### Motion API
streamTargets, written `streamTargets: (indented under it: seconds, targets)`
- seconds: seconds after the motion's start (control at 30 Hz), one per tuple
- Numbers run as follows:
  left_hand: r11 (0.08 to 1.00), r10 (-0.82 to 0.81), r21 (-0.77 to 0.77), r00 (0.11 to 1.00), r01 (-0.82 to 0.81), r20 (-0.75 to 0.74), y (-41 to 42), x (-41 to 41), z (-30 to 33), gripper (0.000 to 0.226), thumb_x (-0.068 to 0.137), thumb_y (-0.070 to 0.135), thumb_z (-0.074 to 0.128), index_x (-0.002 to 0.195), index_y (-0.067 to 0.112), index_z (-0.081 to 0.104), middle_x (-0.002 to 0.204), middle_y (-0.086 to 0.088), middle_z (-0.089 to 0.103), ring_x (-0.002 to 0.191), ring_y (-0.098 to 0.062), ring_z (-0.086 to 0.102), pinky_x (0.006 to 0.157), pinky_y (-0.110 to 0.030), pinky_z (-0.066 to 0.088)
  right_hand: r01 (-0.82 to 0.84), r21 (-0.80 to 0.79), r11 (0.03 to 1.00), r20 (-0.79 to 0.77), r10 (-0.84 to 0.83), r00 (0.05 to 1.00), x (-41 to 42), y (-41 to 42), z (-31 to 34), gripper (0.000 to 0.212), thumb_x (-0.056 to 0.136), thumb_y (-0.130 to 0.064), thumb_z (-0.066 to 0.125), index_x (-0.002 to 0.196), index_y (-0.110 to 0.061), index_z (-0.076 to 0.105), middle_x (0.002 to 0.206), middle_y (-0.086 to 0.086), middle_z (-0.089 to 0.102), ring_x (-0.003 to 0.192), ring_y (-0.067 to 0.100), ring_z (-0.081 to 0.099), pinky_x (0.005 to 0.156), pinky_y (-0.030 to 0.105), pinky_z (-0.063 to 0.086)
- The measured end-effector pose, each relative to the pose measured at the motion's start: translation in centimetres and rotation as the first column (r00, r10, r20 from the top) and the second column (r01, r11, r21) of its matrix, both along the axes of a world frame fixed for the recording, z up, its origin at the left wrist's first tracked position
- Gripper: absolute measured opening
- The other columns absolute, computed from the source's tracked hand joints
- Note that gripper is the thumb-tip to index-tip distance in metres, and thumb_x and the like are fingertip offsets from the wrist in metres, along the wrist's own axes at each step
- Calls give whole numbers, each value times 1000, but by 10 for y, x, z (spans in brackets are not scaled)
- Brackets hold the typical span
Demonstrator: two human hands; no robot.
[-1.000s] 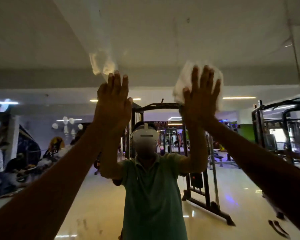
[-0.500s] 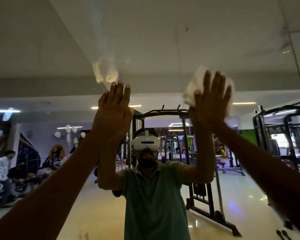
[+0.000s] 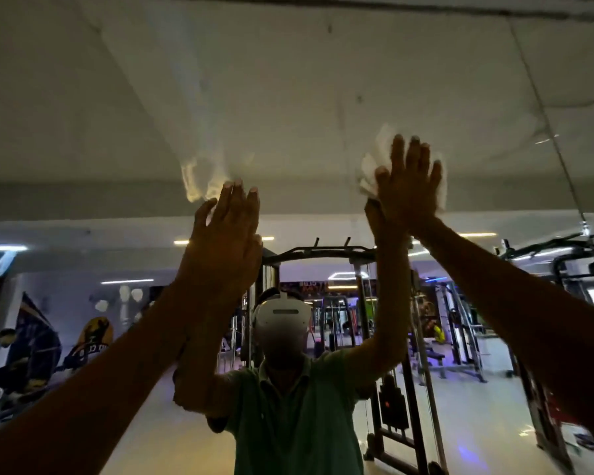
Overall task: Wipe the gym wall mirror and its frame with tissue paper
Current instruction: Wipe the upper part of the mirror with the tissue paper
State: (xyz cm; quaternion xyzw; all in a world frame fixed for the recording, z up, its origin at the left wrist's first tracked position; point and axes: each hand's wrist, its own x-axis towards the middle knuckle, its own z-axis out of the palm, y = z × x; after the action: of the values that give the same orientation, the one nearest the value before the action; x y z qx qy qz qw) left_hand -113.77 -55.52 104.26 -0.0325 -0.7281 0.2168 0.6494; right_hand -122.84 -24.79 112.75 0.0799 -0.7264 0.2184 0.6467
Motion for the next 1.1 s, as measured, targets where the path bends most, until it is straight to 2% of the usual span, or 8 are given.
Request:
streamTargets:
  seconds: [0.07, 0.27, 0.47, 0.6, 0.77, 0.87, 1.03, 1.1]
  targets:
    - [1000, 1, -21, 1000, -1, -31, 2, 1, 25, 67, 105, 38, 13, 164, 6, 16, 170, -22, 13, 159, -37, 9, 124, -55, 21, 13, 27, 1000, -49, -11, 999, 11, -42, -1, 85, 95, -58, 1, 168, -15, 9, 173, 21, 8, 160, 40, 8, 128, 61, 6]
    - [980, -194, 47, 980, 196, -34, 28, 14, 97, 75, 101, 46, 10, 162, 4, 22, 168, -25, 16, 158, -37, 14, 123, -50, 18, -25, 630, 776, -173, 172, 970, 18, -75, -36, 68, 108, -47, 23, 168, -23, 5, 176, 9, 0, 162, 27, -1, 131, 52, -2]
    - [993, 53, -111, 998, -49, 36, 31, 2, 139, 71, 100, 42, 19, 142, -4, 54, 157, -34, 35, 147, -55, 30, 106, -66, 39, 28, 136, 990, -82, -17, 997, -18, 39, 83, 92, 87, -63, -2, 168, -21, 12, 174, 15, 12, 161, 35, 12, 127, 54, 10]
    - [998, -9, 65, 1000, 8, 13, 44, -7, 160, 70, 107, 51, 15, 164, 10, 19, 171, -21, 7, 160, -33, 3, 124, -49, 15, 27, -130, 991, -9, -28, 1000, -19, 31, 114, 72, 107, -51, 22, 168, -15, 11, 172, 22, 10, 159, 41, 9, 127, 60, 7]
    - [986, -96, 130, 994, 102, -45, 38, -23, 154, 82, 97, 58, 9, 165, 12, 10, 172, -15, 9, 160, -29, 5, 126, -47, 8, 22, 524, 851, -146, 64, 987, 6, -65, 79, 73, 103, -53, 15, 167, -23, -2, 175, 12, -8, 161, 30, -7, 127, 50, -7]
    - [985, -106, 132, 994, 108, -25, 34, -28, 153, 88, 92, 62, 0, 166, 16, 11, 173, -11, 8, 160, -25, 4, 128, -44, 6, 36, 633, 773, -175, 98, 980, 4, -47, 92, 73, 102, -58, 12, 167, -26, 2, 176, 8, -2, 162, 26, -1, 128, 46, -3]
    - [987, -110, 114, 994, 111, -12, 33, -25, 154, 97, 84, 66, -8, 166, 18, 8, 173, -9, 3, 161, -23, 0, 128, -42, 3, 68, 138, 988, -92, -56, 994, -42, 94, 165, 95, 91, -71, -6, 167, -19, 15, 172, 19, 17, 158, 38, 17, 123, 61, 18]
    - [986, -115, 118, 993, 117, -21, 32, -29, 156, 95, 85, 65, -8, 166, 18, 10, 173, -9, 3, 161, -24, 1, 129, -44, 4, 51, -57, 997, -26, -52, 998, -53, 131, 171, 82, 102, -65, 4, 165, -15, 18, 168, 23, 21, 155, 43, 20, 122, 66, 20]
